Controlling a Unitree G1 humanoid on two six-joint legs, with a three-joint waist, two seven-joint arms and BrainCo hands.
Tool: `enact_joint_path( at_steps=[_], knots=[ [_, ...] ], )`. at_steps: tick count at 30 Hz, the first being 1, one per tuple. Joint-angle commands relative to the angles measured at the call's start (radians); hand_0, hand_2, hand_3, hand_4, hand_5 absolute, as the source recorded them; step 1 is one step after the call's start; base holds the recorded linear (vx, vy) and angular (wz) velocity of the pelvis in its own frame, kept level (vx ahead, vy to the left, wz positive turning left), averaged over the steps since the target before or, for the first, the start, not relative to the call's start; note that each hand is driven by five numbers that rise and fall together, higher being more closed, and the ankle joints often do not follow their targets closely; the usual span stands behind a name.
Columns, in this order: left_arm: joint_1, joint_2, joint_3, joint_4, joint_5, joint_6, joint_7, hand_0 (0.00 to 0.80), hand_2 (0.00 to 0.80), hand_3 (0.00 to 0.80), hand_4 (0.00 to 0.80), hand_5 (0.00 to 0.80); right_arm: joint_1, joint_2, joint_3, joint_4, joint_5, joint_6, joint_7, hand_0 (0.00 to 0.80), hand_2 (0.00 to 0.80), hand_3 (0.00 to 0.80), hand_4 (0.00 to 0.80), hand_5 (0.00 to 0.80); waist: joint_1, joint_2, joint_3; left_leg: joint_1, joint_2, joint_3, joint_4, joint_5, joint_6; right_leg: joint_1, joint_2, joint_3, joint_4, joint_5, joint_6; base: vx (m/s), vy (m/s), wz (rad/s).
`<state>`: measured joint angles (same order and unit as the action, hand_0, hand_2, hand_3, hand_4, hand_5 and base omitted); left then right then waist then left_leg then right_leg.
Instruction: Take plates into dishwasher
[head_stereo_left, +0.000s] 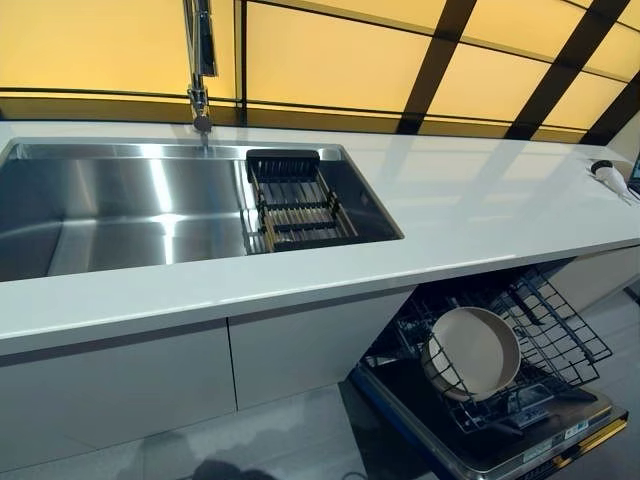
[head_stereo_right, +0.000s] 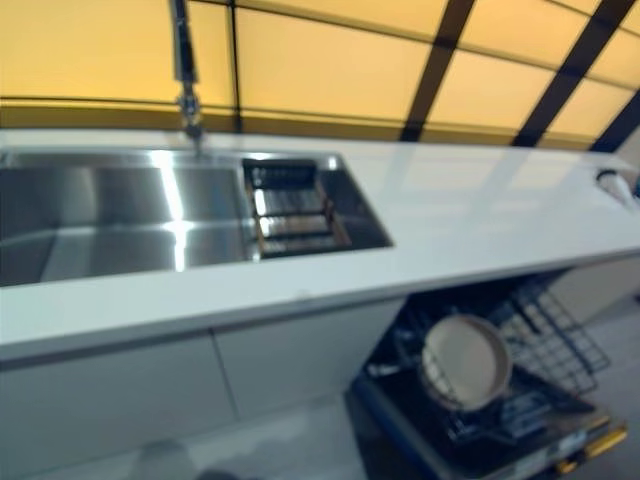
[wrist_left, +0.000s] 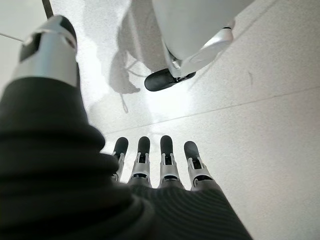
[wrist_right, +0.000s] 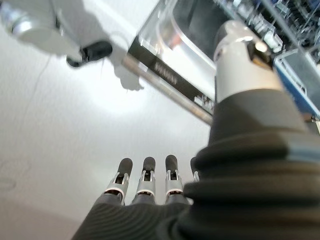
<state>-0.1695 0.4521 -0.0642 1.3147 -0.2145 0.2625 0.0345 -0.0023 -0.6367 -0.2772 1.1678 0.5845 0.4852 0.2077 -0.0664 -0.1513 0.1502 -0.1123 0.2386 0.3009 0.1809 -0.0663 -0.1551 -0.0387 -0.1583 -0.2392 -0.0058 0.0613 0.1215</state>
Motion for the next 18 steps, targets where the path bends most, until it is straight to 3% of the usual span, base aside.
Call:
enact_joint_path(
  at_steps=[1,4,6,8,10,11,12,13,14,16,18],
  knots=[
    [-0.005,-0.035,-0.001,0.042,-0.080,-0.049,0.016,0.000,0.000,0.000,0.000,0.000,-0.041,-0.030,0.051,-0.038,0.057,-0.030,-0.032,0.000,0.000,0.000,0.000,0.000,0.023,0.081,0.026,0.016,0.008,0.065,-0.244,0.251,0.040,0.063,0.057,0.009,0.075,-0.112,-0.001,-0.089,-0.084,-0.02],
    [0.014,-0.058,-0.009,0.018,-0.100,-0.065,0.007,0.000,0.000,0.000,0.000,0.000,-0.055,-0.013,0.076,-0.047,0.069,-0.022,-0.059,0.000,0.000,0.000,0.000,0.000,0.041,0.093,0.052,-0.059,0.044,0.065,-0.252,0.320,0.004,0.098,0.086,0.006,0.024,-0.109,-0.016,-0.102,-0.087,-0.01],
    [0.020,-0.074,-0.010,0.007,-0.115,-0.069,-0.005,0.000,0.000,0.000,0.000,0.000,-0.059,-0.003,0.093,-0.010,0.032,-0.039,-0.068,0.000,0.000,0.000,0.000,0.000,0.044,0.092,0.076,-0.056,0.029,0.042,-0.217,0.293,0.010,0.107,0.077,0.008,0.004,-0.096,-0.025,-0.174,-0.084,-0.01],
    [0.020,-0.086,-0.010,-0.004,-0.123,-0.064,-0.031,0.000,0.000,0.000,0.000,0.000,-0.052,-0.002,0.093,0.031,0.027,-0.059,-0.066,0.000,0.000,0.000,0.000,0.000,0.030,0.076,0.084,-0.042,-0.001,0.059,-0.036,0.167,0.040,0.084,0.045,-0.029,0.002,-0.069,-0.046,-0.232,-0.073,0.16],
    [0.020,-0.098,-0.010,-0.007,-0.111,-0.061,-0.040,0.000,0.000,0.000,0.000,0.000,-0.046,-0.007,0.080,0.052,0.022,-0.065,-0.048,0.000,0.000,0.000,0.000,0.000,0.017,0.058,0.084,-0.022,-0.025,0.073,0.081,0.081,0.057,0.065,0.018,-0.055,0.006,-0.054,-0.056,-0.194,-0.016,0.24],
    [0.025,-0.109,-0.017,-0.008,-0.107,-0.059,-0.034,0.000,0.000,0.000,0.000,0.000,-0.039,-0.008,0.072,0.050,0.027,-0.058,-0.041,0.000,0.000,0.000,0.000,0.000,0.008,0.053,0.082,-0.001,-0.052,0.057,0.130,0.025,0.068,0.046,0.007,-0.059,0.019,-0.051,-0.059,-0.154,0.043,0.27],
    [0.027,-0.111,-0.016,-0.008,-0.104,-0.059,-0.034,0.000,0.000,0.000,0.000,0.000,-0.038,-0.008,0.067,0.048,0.026,-0.055,-0.040,0.000,0.000,0.000,0.000,0.000,0.005,0.052,0.081,0.011,-0.064,0.048,0.137,0.008,0.071,0.036,0.004,-0.058,0.026,-0.051,-0.061,-0.148,0.107,0.32],
    [0.036,-0.117,-0.010,-0.003,-0.094,-0.063,-0.038,0.000,0.000,0.000,0.000,0.000,-0.032,-0.009,0.057,0.034,0.017,-0.044,-0.039,0.000,0.000,0.000,0.000,0.000,-0.004,0.056,0.078,0.057,-0.103,0.019,0.096,-0.039,0.084,0.009,0.003,-0.049,0.047,-0.048,-0.055,-0.134,0.154,0.14],
    [0.041,-0.117,-0.004,-0.002,-0.084,-0.065,-0.041,0.000,0.000,0.000,0.000,0.000,-0.024,-0.004,0.053,0.015,0.021,-0.037,-0.036,0.000,0.000,0.000,0.000,0.000,-0.011,0.077,0.074,0.107,-0.124,-0.015,-0.051,0.000,0.083,-0.018,0.023,-0.040,0.061,-0.041,-0.040,-0.135,0.159,0.11],
    [0.034,-0.116,-0.017,-0.002,-0.078,-0.068,-0.046,0.000,0.000,0.000,0.000,0.000,-0.019,0.009,0.057,-0.001,0.047,-0.040,-0.055,0.000,0.000,0.000,0.000,0.000,-0.013,0.087,0.080,0.117,-0.149,-0.053,-0.149,0.038,0.085,-0.051,0.026,-0.027,0.068,-0.018,-0.017,-0.144,0.092,0.24],
    [0.016,-0.114,-0.030,-0.005,-0.080,-0.063,-0.051,0.000,0.000,0.000,0.000,0.000,-0.029,0.020,0.063,-0.002,0.062,-0.051,-0.067,0.000,0.000,0.000,0.000,0.000,-0.015,0.079,0.098,0.118,-0.167,-0.072,-0.169,0.039,0.092,-0.088,0.015,-0.014,0.061,0.017,0.001,-0.175,0.037,0.32]
  ],
)
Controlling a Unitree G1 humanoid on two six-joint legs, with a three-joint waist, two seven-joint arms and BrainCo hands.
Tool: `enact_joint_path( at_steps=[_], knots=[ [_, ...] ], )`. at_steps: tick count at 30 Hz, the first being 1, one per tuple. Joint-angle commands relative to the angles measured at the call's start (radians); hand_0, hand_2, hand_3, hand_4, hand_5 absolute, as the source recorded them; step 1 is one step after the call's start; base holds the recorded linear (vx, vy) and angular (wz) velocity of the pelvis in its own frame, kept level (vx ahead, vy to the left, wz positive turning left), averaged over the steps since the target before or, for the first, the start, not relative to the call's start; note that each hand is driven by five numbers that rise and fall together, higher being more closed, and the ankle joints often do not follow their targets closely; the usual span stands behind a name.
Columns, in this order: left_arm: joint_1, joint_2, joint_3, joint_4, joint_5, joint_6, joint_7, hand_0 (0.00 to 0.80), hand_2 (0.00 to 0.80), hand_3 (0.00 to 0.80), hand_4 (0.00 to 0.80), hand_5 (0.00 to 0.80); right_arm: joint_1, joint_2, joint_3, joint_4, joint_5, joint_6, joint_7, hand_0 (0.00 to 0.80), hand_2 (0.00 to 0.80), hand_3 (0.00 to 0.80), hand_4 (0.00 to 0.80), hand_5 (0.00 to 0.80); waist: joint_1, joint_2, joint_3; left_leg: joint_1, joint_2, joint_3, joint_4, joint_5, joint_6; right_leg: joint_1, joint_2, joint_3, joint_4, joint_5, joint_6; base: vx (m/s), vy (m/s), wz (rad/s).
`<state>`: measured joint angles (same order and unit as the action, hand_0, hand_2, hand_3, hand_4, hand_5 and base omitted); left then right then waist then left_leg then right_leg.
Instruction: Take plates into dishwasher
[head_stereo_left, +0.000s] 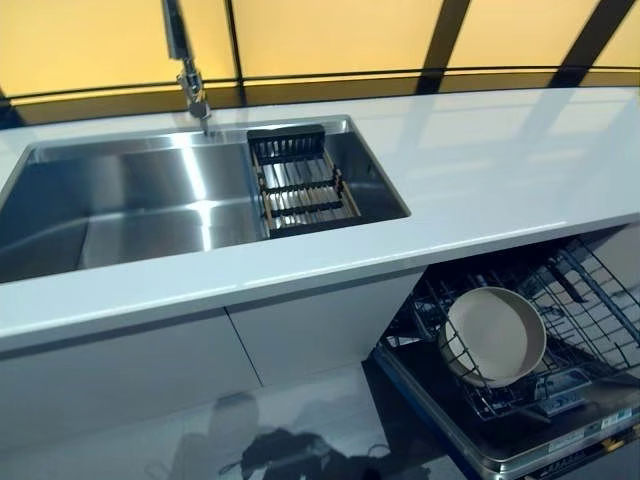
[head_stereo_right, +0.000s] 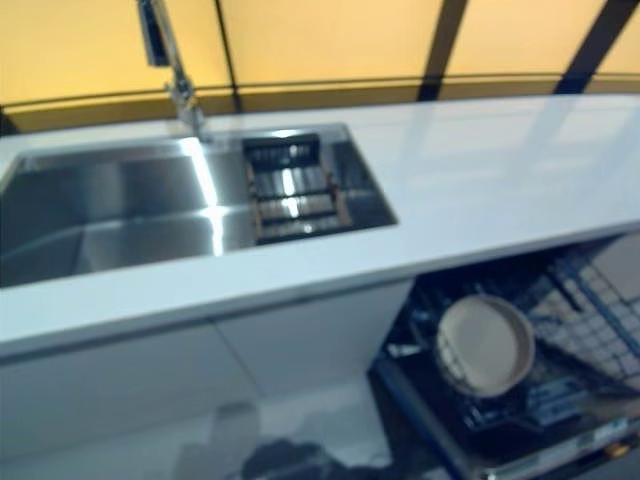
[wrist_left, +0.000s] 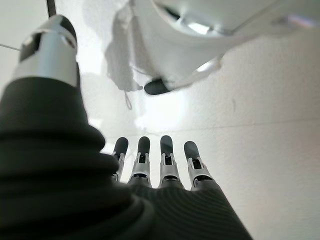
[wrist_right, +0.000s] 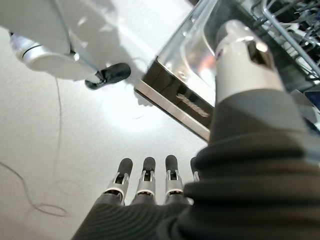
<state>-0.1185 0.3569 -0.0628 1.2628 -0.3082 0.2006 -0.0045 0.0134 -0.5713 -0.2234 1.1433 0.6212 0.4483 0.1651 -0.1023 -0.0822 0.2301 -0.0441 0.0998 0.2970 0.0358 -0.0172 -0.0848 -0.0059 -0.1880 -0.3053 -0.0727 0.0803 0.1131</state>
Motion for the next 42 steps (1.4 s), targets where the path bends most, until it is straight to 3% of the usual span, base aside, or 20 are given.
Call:
enact_joint_path(
  at_steps=[1,4,5,6,8,9,10,11,12,20,31,42],
  knots=[
    [-0.039,-0.017,-0.034,0.050,0.023,0.007,-0.018,0.000,0.000,0.000,0.000,0.000,-0.048,-0.045,0.010,0.030,0.031,-0.022,-0.020,0.000,0.000,0.000,0.000,0.000,0.020,0.006,0.022,0.052,-0.035,-0.069,-0.028,-0.014,0.027,-0.130,0.039,0.055,0.121,0.014,0.016,-0.149,0.005,0.21],
    [-0.030,-0.013,-0.063,0.060,0.046,-0.011,-0.007,0.000,0.000,0.000,0.000,0.000,-0.054,-0.043,0.015,0.037,0.010,-0.039,-0.011,0.000,0.000,0.000,0.000,0.000,0.013,-0.009,0.039,0.052,-0.045,-0.060,-0.010,-0.038,0.042,-0.159,0.017,0.063,0.098,0.059,0.042,-0.096,-0.038,0.11],
    [-0.027,-0.009,-0.066,0.052,0.056,-0.007,-0.009,0.000,0.000,0.000,0.000,0.000,-0.049,-0.043,0.014,0.030,0.011,-0.039,-0.004,0.000,0.000,0.000,0.000,0.000,0.009,-0.013,0.043,0.054,-0.046,-0.071,-0.010,-0.042,0.047,-0.167,0.011,0.085,0.090,0.076,0.053,-0.140,-0.140,0.00],
    [-0.035,-0.002,-0.079,0.045,0.068,0.002,-0.015,0.000,0.000,0.000,0.000,0.000,-0.041,-0.038,0.011,0.032,0.015,-0.045,0.000,0.000,0.000,0.000,0.000,0.000,0.000,-0.011,0.050,0.048,-0.041,-0.100,-0.013,-0.042,0.059,-0.182,0.003,0.155,0.120,0.077,0.063,-0.121,-0.128,-0.01],
    [-0.040,0.005,-0.085,0.045,0.063,0.001,-0.016,0.000,0.000,0.000,0.000,0.000,-0.037,-0.038,0.007,0.040,0.014,-0.049,0.000,0.000,0.000,0.000,0.000,0.000,0.006,-0.011,0.047,0.039,-0.039,-0.106,-0.011,-0.039,0.069,-0.182,-0.020,0.175,0.159,0.079,0.063,-0.155,-0.126,0.11],
    [-0.043,0.011,-0.080,0.045,0.052,0.002,-0.014,0.000,0.000,0.000,0.000,0.000,-0.035,-0.035,0.005,0.046,-0.001,-0.055,0.006,0.000,0.000,0.000,0.000,0.000,0.021,-0.004,0.043,0.025,-0.024,-0.093,-0.007,-0.022,0.070,-0.161,-0.042,0.156,0.173,0.062,0.057,-0.373,-0.230,0.06],
    [-0.049,0.022,-0.072,0.040,0.027,0.002,-0.008,0.000,0.000,0.000,0.000,0.000,-0.050,-0.034,0.002,0.079,-0.014,-0.076,0.014,0.000,0.000,0.000,0.000,0.000,0.056,0.007,0.045,-0.008,0.006,-0.063,0.014,-0.009,0.063,-0.117,-0.101,0.121,0.199,0.064,0.051,-0.375,-0.211,-0.08],
    [-0.052,0.024,-0.070,0.040,0.021,0.000,-0.006,0.000,0.000,0.000,0.000,0.000,-0.055,-0.034,0.002,0.088,-0.017,-0.083,0.017,0.000,0.000,0.000,0.000,0.000,0.062,0.008,0.044,-0.018,0.010,-0.058,0.018,-0.003,0.063,-0.114,-0.110,0.116,0.201,0.069,0.048,-0.433,-0.304,-0.50],
    [-0.062,0.033,-0.063,0.036,0.010,-0.005,-0.001,0.000,0.000,0.000,0.000,0.000,-0.075,-0.030,0.008,0.113,-0.014,-0.106,0.004,0.000,0.000,0.000,0.000,0.000,0.084,0.006,0.039,-0.052,0.030,-0.031,0.049,0.000,0.057,-0.062,-0.110,0.092,0.149,0.042,0.052,-0.213,-0.177,-0.62],
    [-0.052,0.055,-0.024,0.057,0.016,-0.002,0.029,0.000,0.000,0.000,0.000,0.000,-0.059,-0.018,0.006,0.089,0.026,-0.156,-0.016,0.000,0.000,0.000,0.000,0.000,0.083,-0.021,0.025,-0.044,0.096,-0.053,0.047,0.024,0.017,-0.027,-0.056,0.097,0.085,0.004,0.078,-0.054,-0.197,-0.20],
    [-0.056,0.039,-0.041,0.041,0.003,-0.019,0.017,0.000,0.000,0.000,0.000,0.000,-0.104,-0.032,0.012,0.042,0.072,-0.251,-0.069,0.000,0.000,0.000,0.000,0.000,0.057,0.024,0.053,-0.007,0.073,-0.051,-0.027,0.047,0.002,-0.055,-0.058,0.105,0.081,0.000,0.076,-0.072,-0.028,-0.02],
    [-0.075,0.034,-0.066,0.028,-0.008,-0.028,0.012,0.000,0.000,0.000,0.000,0.000,-0.162,-0.060,0.008,0.055,0.133,-0.260,-0.083,0.000,0.000,0.000,0.000,0.000,0.029,0.078,0.079,-0.010,0.067,-0.044,-0.042,0.057,-0.009,-0.097,-0.068,0.122,0.115,-0.014,0.067,-0.065,-0.005,0.00]
  ],
)
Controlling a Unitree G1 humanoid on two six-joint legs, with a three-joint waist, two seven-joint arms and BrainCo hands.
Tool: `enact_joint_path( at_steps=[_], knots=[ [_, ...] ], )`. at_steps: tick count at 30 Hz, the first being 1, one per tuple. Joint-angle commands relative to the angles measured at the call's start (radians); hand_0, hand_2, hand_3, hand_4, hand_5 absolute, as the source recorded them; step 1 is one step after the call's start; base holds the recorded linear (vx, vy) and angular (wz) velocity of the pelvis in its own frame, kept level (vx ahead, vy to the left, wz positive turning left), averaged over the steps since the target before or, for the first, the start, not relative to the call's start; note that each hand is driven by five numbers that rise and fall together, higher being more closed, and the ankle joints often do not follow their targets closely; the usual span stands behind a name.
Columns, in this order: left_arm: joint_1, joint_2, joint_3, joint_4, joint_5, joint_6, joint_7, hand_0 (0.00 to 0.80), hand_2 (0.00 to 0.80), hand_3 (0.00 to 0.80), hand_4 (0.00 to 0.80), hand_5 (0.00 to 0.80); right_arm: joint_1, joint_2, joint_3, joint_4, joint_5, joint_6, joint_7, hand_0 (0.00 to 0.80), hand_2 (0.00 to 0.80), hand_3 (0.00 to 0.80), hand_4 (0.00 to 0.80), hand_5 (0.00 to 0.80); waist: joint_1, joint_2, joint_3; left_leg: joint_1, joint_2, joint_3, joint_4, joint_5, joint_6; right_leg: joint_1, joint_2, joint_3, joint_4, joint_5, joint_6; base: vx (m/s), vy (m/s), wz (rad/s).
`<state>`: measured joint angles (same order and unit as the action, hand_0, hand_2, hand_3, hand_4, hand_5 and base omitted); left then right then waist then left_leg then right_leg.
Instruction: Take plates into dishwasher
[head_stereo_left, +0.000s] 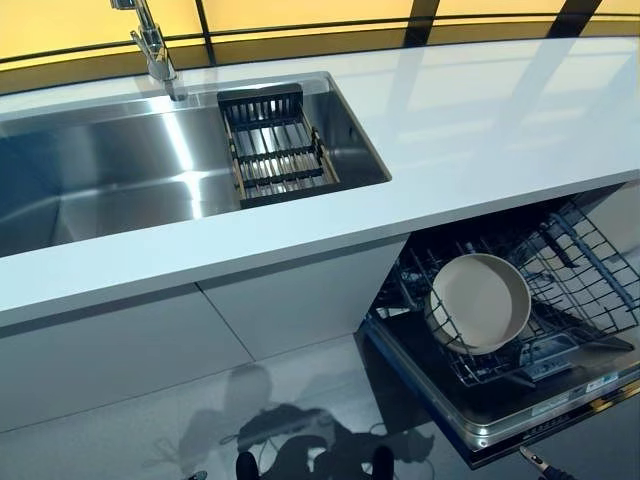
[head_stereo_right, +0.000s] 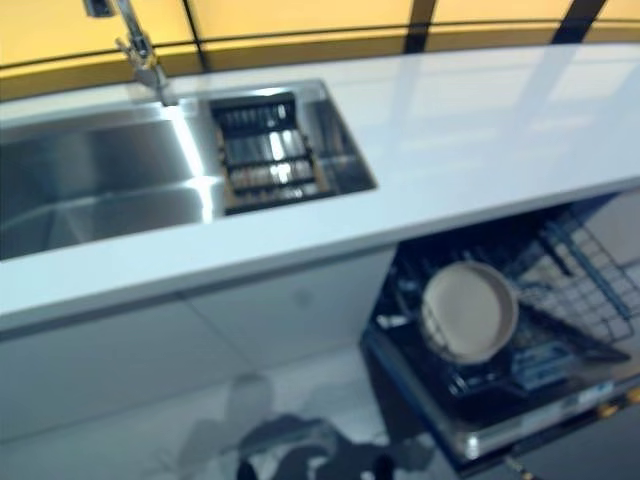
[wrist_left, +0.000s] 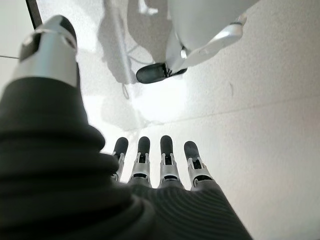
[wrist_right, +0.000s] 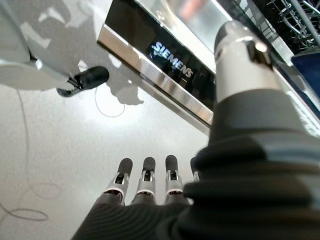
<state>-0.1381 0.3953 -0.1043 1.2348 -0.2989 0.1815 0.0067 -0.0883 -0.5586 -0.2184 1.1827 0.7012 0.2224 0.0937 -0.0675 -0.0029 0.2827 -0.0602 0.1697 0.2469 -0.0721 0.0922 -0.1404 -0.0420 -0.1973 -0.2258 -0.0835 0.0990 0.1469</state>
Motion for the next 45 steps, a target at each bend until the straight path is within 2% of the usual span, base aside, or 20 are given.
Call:
enact_joint_path(
  at_steps=[1,4,9,12,14,16,18,20,24,29,34,38,45],
  knots=[
    [-0.061,-0.001,-0.029,0.051,-0.016,-0.008,-0.002,0.000,0.000,0.000,0.000,0.000,-0.068,-0.080,0.000,0.012,0.077,-0.038,-0.011,0.000,0.000,0.000,0.000,0.000,-0.009,0.006,0.032,0.004,-0.004,0.007,0.067,-0.053,0.046,-0.068,-0.063,0.044,0.134,-0.036,0.033,-0.055,-0.011,0.00],
    [-0.070,0.002,-0.034,0.050,-0.018,-0.007,-0.008,0.000,0.000,0.000,0.000,0.000,-0.079,-0.087,-0.007,0.006,0.124,-0.061,-0.009,0.000,0.000,0.000,0.000,0.000,-0.014,0.017,0.038,-0.001,-0.005,0.010,0.070,-0.054,0.045,-0.084,-0.069,0.046,0.150,-0.041,0.033,-0.046,0.006,-0.02],
    [-0.073,-0.008,-0.046,0.055,-0.036,-0.028,-0.024,0.000,0.000,0.000,0.000,0.000,-0.097,-0.099,-0.040,-0.046,0.228,-0.127,-0.028,0.000,0.000,0.000,0.000,0.000,-0.033,0.057,0.058,-0.017,-0.013,0.014,0.084,-0.057,0.040,-0.125,-0.078,0.060,0.201,-0.067,0.024,-0.046,0.067,-0.07],
    [-0.069,-0.026,-0.057,0.059,-0.046,-0.051,-0.036,0.000,0.000,0.000,0.000,0.000,-0.124,-0.131,-0.076,-0.067,0.325,-0.223,-0.015,0.000,0.000,0.000,0.000,0.000,-0.040,0.092,0.075,-0.029,-0.022,0.016,0.093,-0.057,0.034,-0.151,-0.089,0.066,0.233,-0.085,0.018,-0.055,0.089,0.00],
    [-0.065,-0.035,-0.064,0.062,-0.050,-0.066,-0.043,0.000,0.000,0.000,0.000,0.000,-0.140,-0.136,-0.087,-0.098,0.384,-0.251,-0.008,0.000,0.000,0.000,0.000,0.000,-0.043,0.108,0.084,-0.033,-0.026,0.014,0.096,-0.059,0.033,-0.163,-0.094,0.069,0.247,-0.090,0.014,-0.056,0.080,0.00],
    [-0.053,-0.049,-0.073,0.061,-0.054,-0.083,-0.057,0.000,0.000,0.000,0.000,0.000,-0.178,-0.143,-0.099,-0.152,0.472,-0.316,0.031,0.000,0.000,0.000,0.000,0.000,-0.045,0.134,0.087,-0.036,-0.038,0.008,0.099,-0.061,0.031,-0.176,-0.101,0.070,0.262,-0.100,0.008,-0.049,0.112,-0.03],
    [-0.050,-0.056,-0.076,0.065,-0.054,-0.090,-0.064,0.000,0.000,0.000,0.000,0.000,-0.196,-0.147,-0.103,-0.168,0.511,-0.332,0.072,0.000,0.000,0.000,0.000,0.000,-0.047,0.146,0.086,-0.034,-0.043,0.006,0.098,-0.062,0.030,-0.181,-0.105,0.070,0.271,-0.106,0.005,-0.020,0.086,-0.05],
    [-0.045,-0.068,-0.088,0.069,-0.056,-0.101,-0.079,0.000,0.000,0.000,0.000,0.000,-0.242,-0.152,-0.095,-0.205,0.563,-0.361,0.173,0.000,0.000,0.000,0.000,0.000,-0.045,0.168,0.077,-0.028,-0.057,0.000,0.095,-0.065,0.031,-0.184,-0.113,0.066,0.277,-0.112,0.002,-0.001,0.125,-0.02],
    [-0.045,-0.081,-0.105,0.066,-0.054,-0.096,-0.090,0.000,0.000,0.000,0.000,0.000,-0.330,-0.155,-0.057,-0.284,0.655,-0.375,0.317,0.000,0.000,0.000,0.000,0.000,-0.041,0.196,0.061,-0.019,-0.077,-0.006,0.088,-0.066,0.033,-0.182,-0.124,0.063,0.284,-0.122,0.000,0.014,0.115,0.00],
    [-0.039,-0.100,-0.120,0.062,-0.061,-0.084,-0.093,0.000,0.000,0.000,0.000,0.000,-0.425,-0.137,0.002,-0.380,0.713,-0.386,0.368,0.000,0.000,0.000,0.000,0.000,-0.033,0.221,0.040,-0.011,-0.100,-0.017,0.085,-0.068,0.038,-0.178,-0.132,0.066,0.289,-0.128,-0.001,0.014,0.085,-0.11],
    [-0.020,-0.119,-0.130,0.061,-0.057,-0.067,-0.098,0.000,0.000,0.000,0.000,0.000,-0.525,-0.119,0.064,-0.446,0.697,-0.371,0.402,0.000,0.000,0.000,0.000,0.000,-0.012,0.242,0.008,0.013,-0.123,-0.033,0.080,-0.070,0.046,-0.141,-0.141,0.060,0.281,-0.132,-0.005,0.059,0.075,-0.12],
    [-0.005,-0.126,-0.131,0.065,-0.035,-0.057,-0.103,0.000,0.000,0.000,0.000,0.000,-0.559,-0.098,0.093,-0.488,0.679,-0.367,0.406,0.000,0.000,0.000,0.000,0.000,0.003,0.242,-0.015,0.030,-0.128,-0.039,0.077,-0.068,0.047,-0.111,-0.143,0.045,0.269,-0.128,-0.007,0.079,0.023,-0.07],
    [0.006,-0.142,-0.134,0.074,-0.005,-0.040,-0.097,0.000,0.000,0.000,0.000,0.000,-0.577,-0.064,0.127,-0.551,0.636,-0.355,0.366,0.000,0.000,0.000,0.000,0.000,0.016,0.222,-0.057,0.061,-0.114,-0.036,0.069,-0.062,0.042,-0.057,-0.140,0.018,0.237,-0.118,-0.008,0.088,-0.008,0.00]
  ],
)
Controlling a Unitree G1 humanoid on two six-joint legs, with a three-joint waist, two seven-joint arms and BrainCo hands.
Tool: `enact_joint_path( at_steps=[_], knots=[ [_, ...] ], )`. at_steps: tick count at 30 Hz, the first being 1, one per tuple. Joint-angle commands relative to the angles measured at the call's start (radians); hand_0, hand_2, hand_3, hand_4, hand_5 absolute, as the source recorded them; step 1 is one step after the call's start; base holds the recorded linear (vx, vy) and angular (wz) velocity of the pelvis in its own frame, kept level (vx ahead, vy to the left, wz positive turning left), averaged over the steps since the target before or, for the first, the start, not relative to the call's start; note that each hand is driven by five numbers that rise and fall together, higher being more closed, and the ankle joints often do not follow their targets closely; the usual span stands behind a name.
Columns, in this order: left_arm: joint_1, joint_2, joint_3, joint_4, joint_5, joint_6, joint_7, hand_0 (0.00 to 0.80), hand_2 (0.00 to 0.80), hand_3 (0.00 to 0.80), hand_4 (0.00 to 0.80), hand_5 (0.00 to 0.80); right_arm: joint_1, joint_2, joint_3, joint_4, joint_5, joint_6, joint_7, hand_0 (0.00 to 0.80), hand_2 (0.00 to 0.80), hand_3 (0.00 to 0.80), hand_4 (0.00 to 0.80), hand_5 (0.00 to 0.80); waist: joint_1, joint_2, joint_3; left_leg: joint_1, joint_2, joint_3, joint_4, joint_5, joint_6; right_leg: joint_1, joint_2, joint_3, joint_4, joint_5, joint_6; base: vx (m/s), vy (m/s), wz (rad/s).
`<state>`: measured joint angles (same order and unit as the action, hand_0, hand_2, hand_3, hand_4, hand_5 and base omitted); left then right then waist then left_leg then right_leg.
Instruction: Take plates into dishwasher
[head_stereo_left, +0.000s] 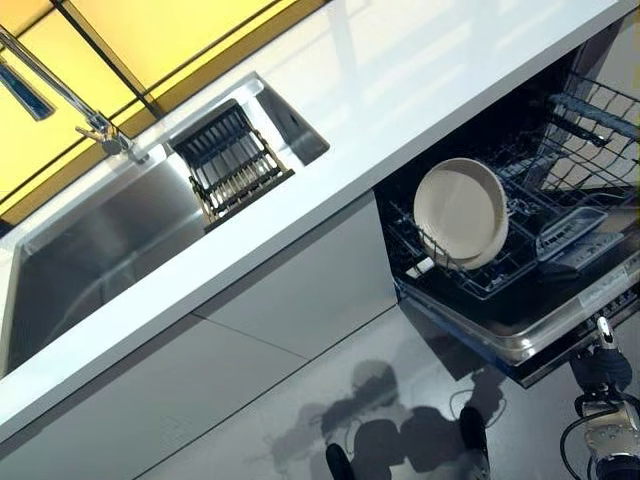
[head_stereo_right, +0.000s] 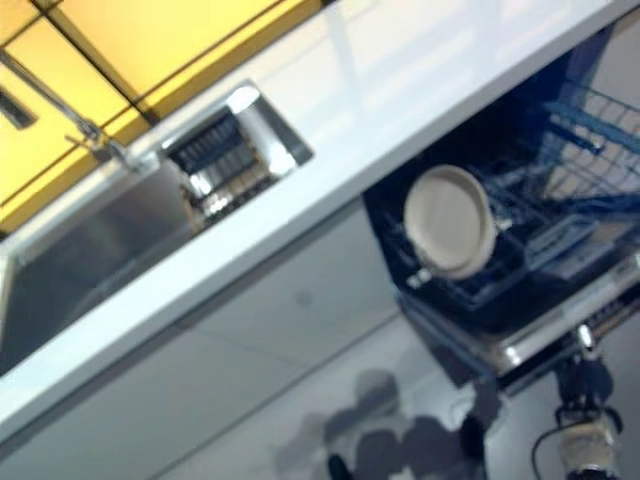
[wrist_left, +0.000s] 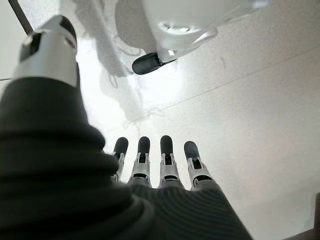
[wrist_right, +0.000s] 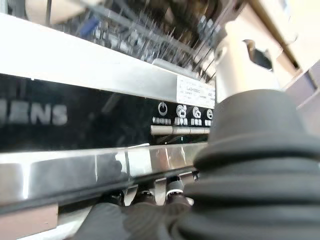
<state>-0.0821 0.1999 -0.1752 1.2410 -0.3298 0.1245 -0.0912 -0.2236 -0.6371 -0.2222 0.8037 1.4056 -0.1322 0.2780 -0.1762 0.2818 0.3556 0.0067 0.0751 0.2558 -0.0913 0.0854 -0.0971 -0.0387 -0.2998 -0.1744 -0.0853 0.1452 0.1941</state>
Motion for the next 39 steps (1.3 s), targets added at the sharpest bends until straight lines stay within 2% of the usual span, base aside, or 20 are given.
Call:
enact_joint_path(
  at_steps=[1,6,11,13,14,16,18,21,25,28,34,39],
  knots=[
    [-0.047,0.048,-0.064,0.071,0.030,0.026,0.006,0.000,0.000,0.000,0.000,0.000,-0.436,0.018,0.134,-0.172,-0.088,0.010,0.168,0.000,0.000,0.000,0.000,0.000,0.131,-0.075,-0.146,0.002,-0.010,-0.043,0.087,-0.052,-0.005,-0.040,-0.034,-0.041,0.227,-0.162,-0.056,0.108,-0.030,0.04],
    [-0.041,0.048,-0.056,0.077,0.031,0.034,0.018,0.000,0.000,0.000,0.000,0.000,-0.408,0.013,0.128,-0.160,-0.105,0.019,0.146,0.000,0.000,0.000,0.000,0.000,0.139,-0.099,-0.164,0.014,0.006,-0.043,0.085,-0.049,-0.010,-0.012,-0.026,-0.054,0.215,-0.160,-0.056,0.069,-0.038,0.09],
    [-0.030,0.054,-0.037,0.078,0.026,0.043,0.020,0.000,0.000,0.000,0.000,0.000,-0.336,-0.003,0.113,-0.093,-0.245,0.067,0.067,0.000,0.000,0.000,0.000,0.000,0.146,-0.127,-0.169,0.021,0.021,-0.050,0.084,-0.047,-0.015,0.011,-0.017,-0.067,0.206,-0.157,-0.057,0.034,-0.039,0.16],
    [-0.023,0.057,-0.030,0.071,0.025,0.050,0.027,0.000,0.000,0.000,0.000,0.000,-0.295,-0.013,0.108,-0.013,-0.398,0.128,-0.001,0.000,0.000,0.000,0.000,0.000,0.151,-0.145,-0.173,0.028,0.028,-0.057,0.077,-0.046,-0.015,0.027,-0.007,-0.071,0.195,-0.155,-0.058,0.043,-0.050,0.16],
    [-0.022,0.058,-0.030,0.068,0.025,0.052,0.029,0.000,0.000,0.000,0.000,0.000,-0.288,-0.016,0.108,-0.001,-0.425,0.138,-0.011,0.000,0.000,0.000,0.000,0.000,0.152,-0.148,-0.174,0.030,0.029,-0.058,0.075,-0.045,-0.015,0.030,-0.006,-0.071,0.192,-0.154,-0.059,0.049,-0.075,0.17],
    [-0.018,0.064,-0.030,0.059,0.016,0.065,0.034,0.000,0.000,0.000,0.000,0.000,-0.252,-0.030,0.120,0.078,-0.607,0.212,-0.060,0.000,0.000,0.000,0.000,0.000,0.159,-0.169,-0.178,0.036,0.038,-0.064,0.067,-0.043,-0.015,0.045,0.004,-0.073,0.179,-0.150,-0.060,0.038,-0.072,0.25],
    [-0.018,0.071,-0.030,0.053,0.013,0.071,0.042,0.000,0.000,0.000,0.000,0.000,-0.219,-0.037,0.148,0.141,-0.711,0.245,-0.062,0.000,0.000,0.000,0.000,0.000,0.167,-0.191,-0.181,0.040,0.047,-0.069,0.060,-0.038,-0.014,0.059,0.013,-0.076,0.164,-0.144,-0.060,0.032,-0.100,0.18],
    [-0.021,0.084,-0.025,0.056,0.016,0.078,0.047,0.000,0.000,0.000,0.000,0.000,-0.177,-0.010,0.184,0.201,-0.771,0.305,-0.066,0.000,0.000,0.000,0.000,0.000,0.182,-0.233,-0.194,0.052,0.062,-0.078,0.041,-0.030,-0.016,0.090,0.033,-0.088,0.136,-0.135,-0.062,0.044,-0.107,0.16],
    [-0.032,0.079,-0.025,0.066,0.020,0.084,0.049,0.000,0.000,0.000,0.000,0.000,-0.129,0.057,0.197,0.271,-0.783,0.320,-0.075,0.000,0.000,0.000,0.000,0.000,0.198,-0.256,-0.218,0.057,0.072,-0.090,0.021,-0.020,-0.018,0.117,0.051,-0.101,0.100,-0.122,-0.060,0.051,-0.042,0.15],
    [-0.026,0.072,-0.022,0.070,0.021,0.078,0.057,0.000,0.000,0.000,0.000,0.000,-0.047,0.119,0.196,0.314,-0.789,0.301,-0.050,0.000,0.000,0.000,0.000,0.000,0.212,-0.277,-0.241,0.056,0.076,-0.101,0.012,-0.011,-0.020,0.139,0.065,-0.115,0.056,-0.098,-0.053,0.044,-0.027,0.05],
    [-0.021,0.055,-0.004,0.090,0.032,0.074,0.083,0.000,0.000,0.000,0.000,0.000,0.038,0.232,0.204,0.348,-0.798,0.264,-0.036,0.000,0.000,0.000,0.000,0.000,0.223,-0.313,-0.284,0.070,0.082,-0.090,0.005,-0.013,-0.022,0.160,0.074,-0.122,0.006,-0.064,-0.041,0.062,-0.007,0.08],
    [-0.009,0.052,-0.002,0.093,0.040,0.077,0.085,0.000,0.000,0.000,0.000,0.000,0.050,0.259,0.212,0.316,-0.800,0.266,-0.055,0.000,0.000,0.000,0.000,0.000,0.225,-0.321,-0.303,0.080,0.083,-0.085,0.004,-0.020,-0.020,0.165,0.074,-0.123,0.001,-0.062,-0.036,0.063,0.003,0.00]
  ],
)
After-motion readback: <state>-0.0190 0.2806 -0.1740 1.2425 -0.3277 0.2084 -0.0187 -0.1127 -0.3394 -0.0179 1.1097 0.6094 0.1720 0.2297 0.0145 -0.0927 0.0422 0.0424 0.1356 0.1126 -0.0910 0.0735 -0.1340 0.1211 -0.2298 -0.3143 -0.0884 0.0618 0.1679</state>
